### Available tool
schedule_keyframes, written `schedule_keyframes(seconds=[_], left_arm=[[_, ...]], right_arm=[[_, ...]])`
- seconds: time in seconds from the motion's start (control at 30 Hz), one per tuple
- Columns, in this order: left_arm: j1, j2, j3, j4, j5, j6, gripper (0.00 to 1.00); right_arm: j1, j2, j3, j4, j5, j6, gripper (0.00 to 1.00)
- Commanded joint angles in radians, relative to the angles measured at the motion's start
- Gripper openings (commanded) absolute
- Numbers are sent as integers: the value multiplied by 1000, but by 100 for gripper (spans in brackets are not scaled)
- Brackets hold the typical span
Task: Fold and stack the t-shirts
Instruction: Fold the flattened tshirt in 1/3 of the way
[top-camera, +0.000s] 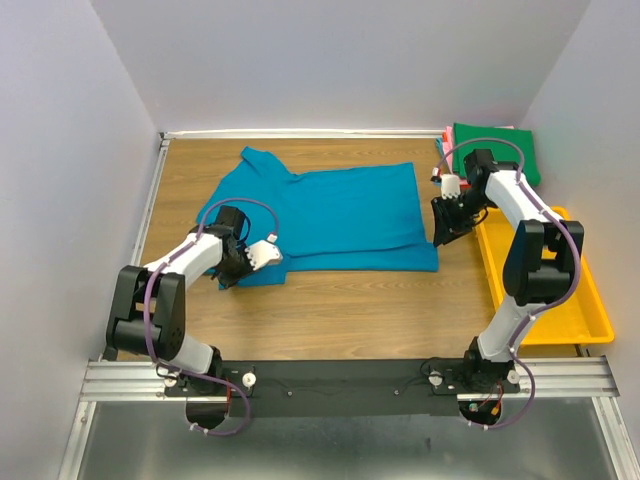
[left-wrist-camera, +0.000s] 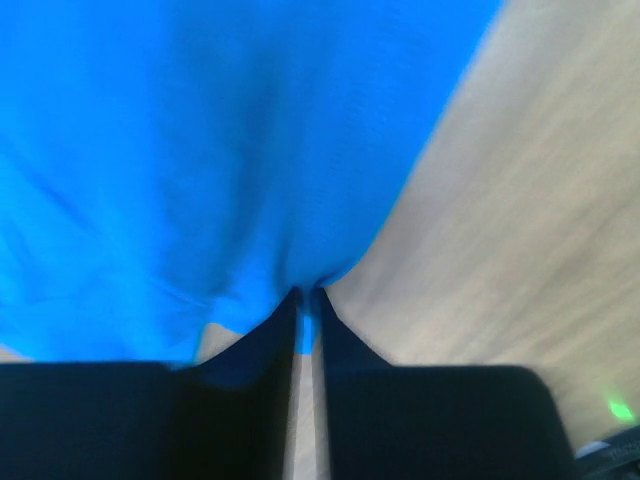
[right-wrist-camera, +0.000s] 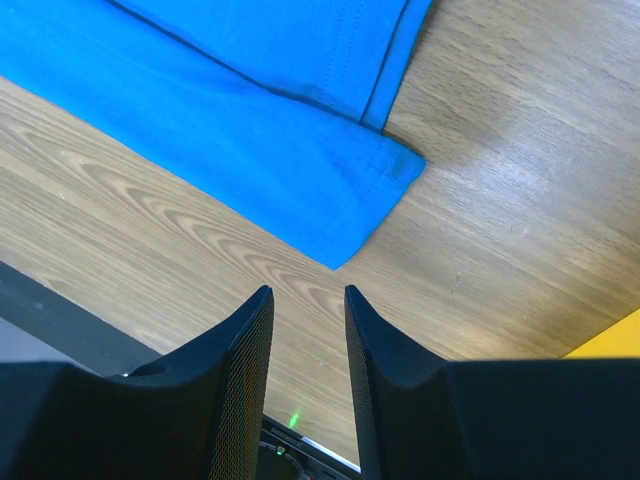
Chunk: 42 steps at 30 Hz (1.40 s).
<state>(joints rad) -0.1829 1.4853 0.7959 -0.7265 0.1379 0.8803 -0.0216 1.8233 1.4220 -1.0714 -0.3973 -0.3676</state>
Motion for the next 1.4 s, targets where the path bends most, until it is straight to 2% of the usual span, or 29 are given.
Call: schedule_keyframes(seconds=[0.0,0.1,0.23,0.4,0.43,0.67,0.97,1.33,1.37], left_arm=[[-9,75,-52,65,-64,-15,3],[-9,43,23,0,-15,-14,0],[-7,36,224,-86,52,-41,0],[-6,163,523,-119,97,-67,0],[-4,164,523,-117,97,-75,0],[5,369,771,-77,85,-116,0],[33,470,862,12,80,-161,0],[45,517,867,35,23,-181,0],[46,524,864,36,11,-185,17]], right_arm=[[-6,10,-1,-15,-21,-5,42],[-5,17,3,-15,-28,-8,42],[-5,25,9,-13,-35,-10,41],[-5,27,11,-16,-38,-14,41],[-5,28,11,-15,-38,-17,41],[-5,8,-26,-15,-32,-39,40],[-5,1,-51,-15,-26,-57,40],[8,36,-25,-12,-46,-50,39],[14,40,-15,-12,-51,-45,39]])
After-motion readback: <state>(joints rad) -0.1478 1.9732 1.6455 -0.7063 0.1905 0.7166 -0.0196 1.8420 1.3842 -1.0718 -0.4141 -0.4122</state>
